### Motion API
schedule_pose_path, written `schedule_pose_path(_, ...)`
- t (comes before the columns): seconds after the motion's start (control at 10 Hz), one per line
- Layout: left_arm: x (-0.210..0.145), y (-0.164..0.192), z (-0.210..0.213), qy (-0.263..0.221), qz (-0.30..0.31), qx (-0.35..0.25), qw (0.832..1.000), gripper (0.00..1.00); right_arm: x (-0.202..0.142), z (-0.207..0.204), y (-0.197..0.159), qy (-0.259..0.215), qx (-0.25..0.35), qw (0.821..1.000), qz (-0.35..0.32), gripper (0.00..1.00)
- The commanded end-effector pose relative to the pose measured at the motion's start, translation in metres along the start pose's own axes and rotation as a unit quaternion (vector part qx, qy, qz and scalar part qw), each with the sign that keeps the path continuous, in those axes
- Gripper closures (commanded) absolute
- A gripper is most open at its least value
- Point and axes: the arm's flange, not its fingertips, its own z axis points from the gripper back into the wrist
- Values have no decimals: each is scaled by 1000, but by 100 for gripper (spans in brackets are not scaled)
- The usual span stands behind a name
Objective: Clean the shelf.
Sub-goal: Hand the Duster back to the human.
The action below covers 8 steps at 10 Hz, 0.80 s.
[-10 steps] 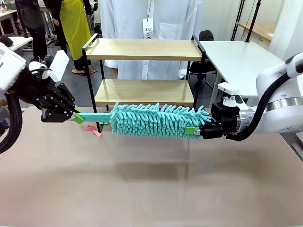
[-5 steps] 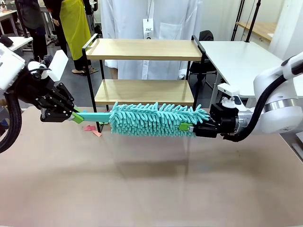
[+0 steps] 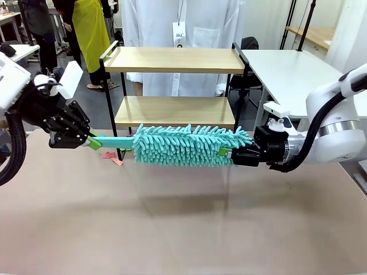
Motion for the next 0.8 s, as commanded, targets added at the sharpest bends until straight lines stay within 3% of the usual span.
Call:
schedule_pose_path(0.0,5,0,0,-12,-1,-1,1000,87,-1,0,-5,-11,1,1000,18,100)
schedule_pose_path(0.2,5,0,0,-12,-1,-1,1000,87,-2,2,-8,-18,24,999,11,100)
schedule_pose_path(0.3,0,0,0,0,-1,0,1000,87,-1,1,0,0,-1,1000,2,100)
schedule_pose_path(0.4,1,0,-3,2,-21,1,1000,30,-1,1,0,0,-1,1000,2,100)
schedule_pose_path(0.5,1,1,-2,-3,-17,0,1000,30,-1,1,0,0,-1,1000,2,100)
schedule_pose_path(0.6,2,2,0,-5,-12,-1,1000,0,-1,1,0,0,-1,1000,2,100)
schedule_pose_path(0.7,2,-2,-1,-9,-6,3,1000,26,-1,1,0,0,-1,1000,2,100)
